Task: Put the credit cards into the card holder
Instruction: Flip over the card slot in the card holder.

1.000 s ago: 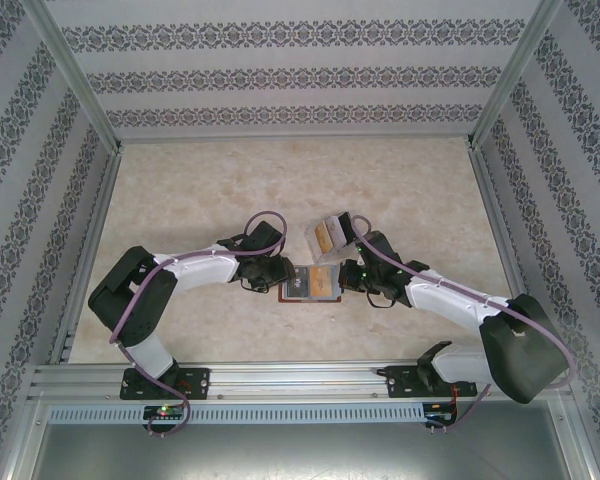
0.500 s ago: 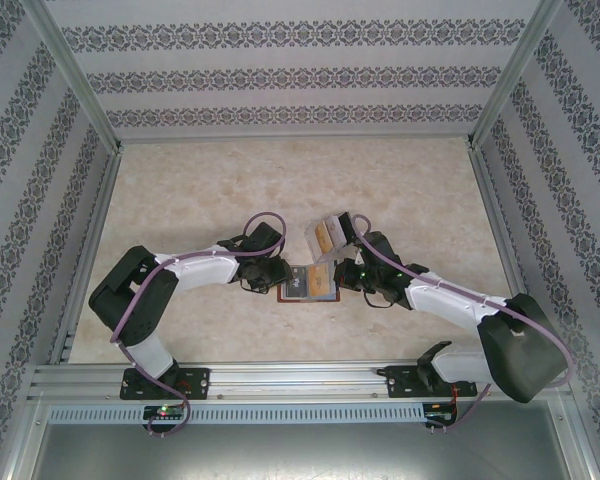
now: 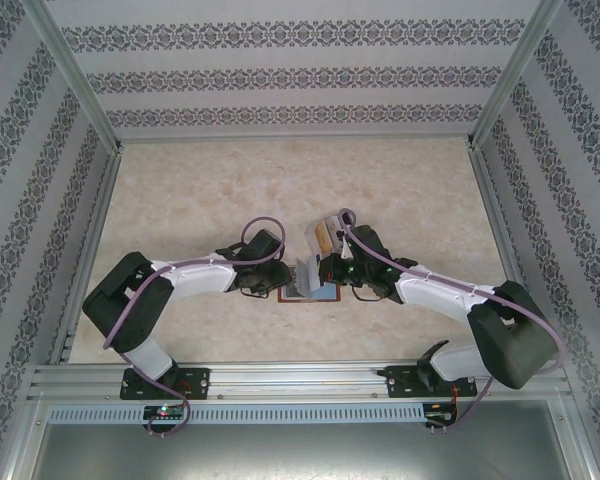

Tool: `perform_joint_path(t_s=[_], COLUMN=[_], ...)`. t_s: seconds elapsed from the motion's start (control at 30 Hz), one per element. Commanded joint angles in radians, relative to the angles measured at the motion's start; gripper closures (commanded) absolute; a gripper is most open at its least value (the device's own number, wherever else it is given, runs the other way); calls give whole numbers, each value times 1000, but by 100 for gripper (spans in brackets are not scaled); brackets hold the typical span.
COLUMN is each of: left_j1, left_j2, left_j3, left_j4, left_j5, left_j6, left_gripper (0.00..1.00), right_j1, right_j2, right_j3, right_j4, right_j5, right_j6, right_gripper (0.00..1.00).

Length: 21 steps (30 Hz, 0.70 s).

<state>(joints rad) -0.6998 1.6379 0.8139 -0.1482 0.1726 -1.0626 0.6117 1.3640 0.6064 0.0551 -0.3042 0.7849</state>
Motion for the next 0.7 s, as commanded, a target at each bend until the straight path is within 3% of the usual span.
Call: perform_joint_path(t_s=[0.0, 0.13, 0.23, 0.43, 0.57, 0.67], left_j1=[-21, -21, -21, -21, -21, -21], left_j2=[-60, -118, -150, -150, -98, -59], left_j3=[-33, -60, -66, -48, -17, -1], left_j4=[-20, -61, -77, -48, -31, -13], left_j5=[-78, -155, -185, -159, -118, -77], left_j6=[-37, -67, -65, -10, 8, 16], left_gripper=[63, 60, 56, 52, 51, 51], right_j1=[6, 7, -9, -30, 1, 31], right_j2=[-12, -7, -57, -219, -252, -188], right_j3=[-13, -17, -17, -31, -64, -88], right_j4=[38, 45, -37, -137, -51, 45], right_j5=[20, 8, 83, 195, 177, 144], right_j6=[14, 21, 13, -12, 40, 86], right_gripper=[97, 98, 98, 97, 99, 99])
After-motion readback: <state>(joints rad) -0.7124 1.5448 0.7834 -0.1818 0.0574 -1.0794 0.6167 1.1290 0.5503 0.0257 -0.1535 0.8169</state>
